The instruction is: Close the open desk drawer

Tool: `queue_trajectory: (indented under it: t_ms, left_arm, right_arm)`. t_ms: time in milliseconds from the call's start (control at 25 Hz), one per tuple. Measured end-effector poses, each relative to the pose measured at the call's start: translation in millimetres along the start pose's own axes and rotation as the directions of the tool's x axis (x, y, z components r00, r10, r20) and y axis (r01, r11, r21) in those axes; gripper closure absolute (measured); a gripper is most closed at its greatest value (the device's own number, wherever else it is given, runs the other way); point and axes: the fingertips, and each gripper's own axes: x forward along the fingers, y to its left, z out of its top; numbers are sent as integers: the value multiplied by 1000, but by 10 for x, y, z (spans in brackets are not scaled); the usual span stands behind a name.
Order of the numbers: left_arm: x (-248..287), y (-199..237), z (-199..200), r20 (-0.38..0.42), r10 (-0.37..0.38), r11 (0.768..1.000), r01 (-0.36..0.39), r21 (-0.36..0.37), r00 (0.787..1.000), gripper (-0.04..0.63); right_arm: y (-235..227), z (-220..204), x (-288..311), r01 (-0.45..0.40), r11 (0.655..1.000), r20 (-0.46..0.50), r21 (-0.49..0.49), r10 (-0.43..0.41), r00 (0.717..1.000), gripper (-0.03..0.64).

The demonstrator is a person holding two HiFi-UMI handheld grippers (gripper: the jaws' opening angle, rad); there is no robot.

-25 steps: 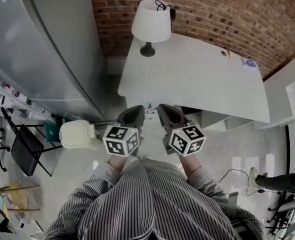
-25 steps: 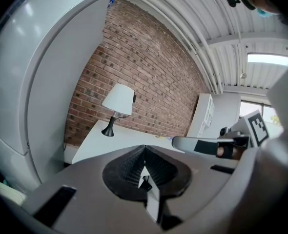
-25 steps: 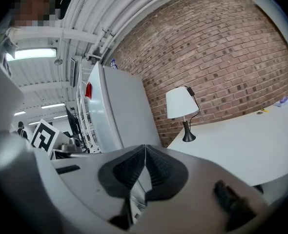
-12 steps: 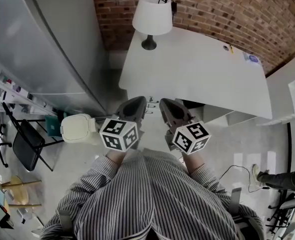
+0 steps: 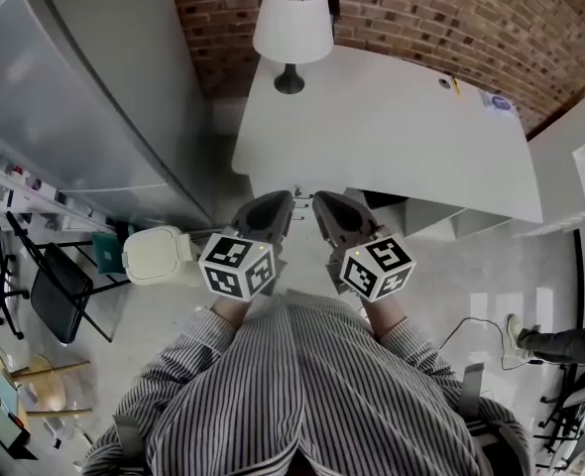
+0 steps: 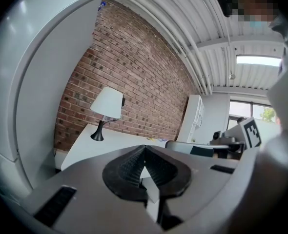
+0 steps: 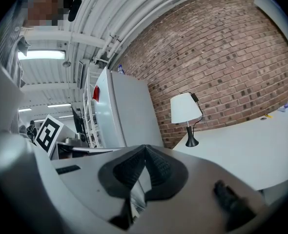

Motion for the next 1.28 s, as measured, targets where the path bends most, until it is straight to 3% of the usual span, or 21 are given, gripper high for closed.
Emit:
queue_trajectory:
  t_ms: [760,1280]
  left_arm:
    - [-13,-83,-115,-23,9,1000,-10,-24,1000,584]
    - [-15,-108,-175,-59,10,1000,-10,-6,998,584]
  right_arm:
    - [46,-92,-96,-15,1000,-38,-9,15,999,600]
    - [72,-181,-80,-67,996,-120,-55,60,991,600]
